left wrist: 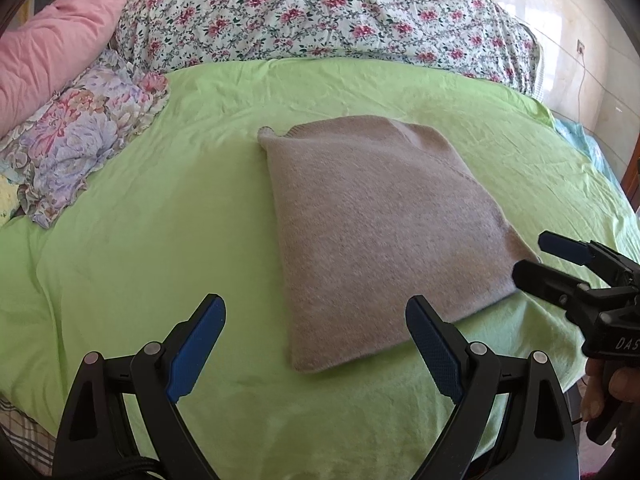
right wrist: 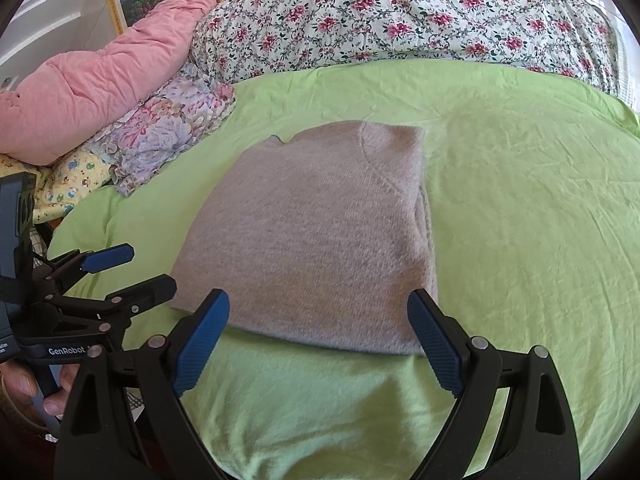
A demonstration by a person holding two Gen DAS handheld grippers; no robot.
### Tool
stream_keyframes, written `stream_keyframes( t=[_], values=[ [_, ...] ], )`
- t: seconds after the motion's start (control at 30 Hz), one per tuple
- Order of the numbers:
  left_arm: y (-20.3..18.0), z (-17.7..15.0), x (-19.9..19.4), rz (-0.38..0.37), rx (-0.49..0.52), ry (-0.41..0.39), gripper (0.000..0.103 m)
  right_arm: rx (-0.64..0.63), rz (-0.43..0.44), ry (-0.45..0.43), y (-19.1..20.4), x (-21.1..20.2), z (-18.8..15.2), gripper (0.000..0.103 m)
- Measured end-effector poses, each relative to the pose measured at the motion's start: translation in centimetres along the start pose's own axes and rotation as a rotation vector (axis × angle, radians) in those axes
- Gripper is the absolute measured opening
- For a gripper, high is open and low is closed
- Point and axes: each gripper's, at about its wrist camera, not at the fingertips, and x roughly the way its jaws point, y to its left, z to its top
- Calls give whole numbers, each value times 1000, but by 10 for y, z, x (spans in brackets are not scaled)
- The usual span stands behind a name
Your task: Fold small clothes
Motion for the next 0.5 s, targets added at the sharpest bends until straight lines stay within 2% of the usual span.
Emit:
stream_keyframes(
  t=[0.17,0.5],
  values=[
    [7,7,4,12,-34,5,92,22,-6,0,-8,5,6,92],
    [2,15,11,31,-41,11,92,28,0,6,-13,10,10,93]
  ],
)
